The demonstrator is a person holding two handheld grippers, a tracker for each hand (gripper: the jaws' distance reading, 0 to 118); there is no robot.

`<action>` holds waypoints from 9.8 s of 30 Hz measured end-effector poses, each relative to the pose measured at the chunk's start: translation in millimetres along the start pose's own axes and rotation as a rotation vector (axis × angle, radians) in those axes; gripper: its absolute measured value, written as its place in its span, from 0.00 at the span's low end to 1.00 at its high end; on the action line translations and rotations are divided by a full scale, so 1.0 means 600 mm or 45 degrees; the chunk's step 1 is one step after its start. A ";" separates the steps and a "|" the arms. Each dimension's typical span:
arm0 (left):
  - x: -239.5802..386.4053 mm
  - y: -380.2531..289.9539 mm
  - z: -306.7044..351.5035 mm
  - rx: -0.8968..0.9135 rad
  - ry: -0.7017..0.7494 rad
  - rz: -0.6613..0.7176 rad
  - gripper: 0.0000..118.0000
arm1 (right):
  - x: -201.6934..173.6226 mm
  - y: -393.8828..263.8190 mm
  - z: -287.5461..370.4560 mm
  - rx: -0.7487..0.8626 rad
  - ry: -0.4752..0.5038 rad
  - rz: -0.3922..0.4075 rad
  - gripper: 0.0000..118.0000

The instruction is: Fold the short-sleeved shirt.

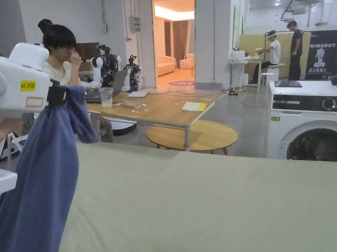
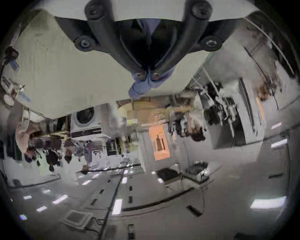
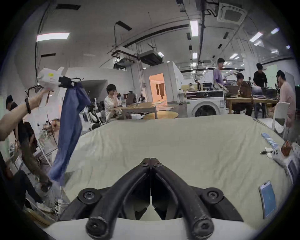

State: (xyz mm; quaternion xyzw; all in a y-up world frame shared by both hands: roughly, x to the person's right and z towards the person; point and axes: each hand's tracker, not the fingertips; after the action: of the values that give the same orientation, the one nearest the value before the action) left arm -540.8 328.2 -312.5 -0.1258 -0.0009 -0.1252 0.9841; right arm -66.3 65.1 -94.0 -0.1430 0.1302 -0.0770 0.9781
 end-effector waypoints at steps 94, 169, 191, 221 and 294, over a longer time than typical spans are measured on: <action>0.294 -0.558 -0.124 -1.055 -0.211 0.186 0.03 | 0.213 -0.149 0.051 -0.370 -0.487 -0.498 0.65; 0.236 -0.478 -0.036 -0.388 -0.372 0.421 0.01 | 0.266 0.009 -0.124 -0.390 -0.451 -0.222 0.04; 0.187 -0.561 0.213 -0.181 -0.583 0.720 0.76 | 0.192 -0.113 0.147 -0.223 -0.482 -0.164 0.71; 0.164 -0.477 0.192 -0.318 -0.365 0.571 0.59 | 0.085 -0.058 0.079 -0.145 -0.240 -0.047 0.00; 0.085 0.102 0.044 0.310 -0.183 0.421 0.00 | 0.205 0.659 -0.005 0.297 -0.737 0.160 0.00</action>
State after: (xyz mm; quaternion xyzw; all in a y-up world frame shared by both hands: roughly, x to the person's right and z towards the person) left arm -475.5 379.3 -300.4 -0.0132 -0.0655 0.0482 0.9966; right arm 95.0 416.0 -243.9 -0.0375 -0.1546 0.0129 0.9872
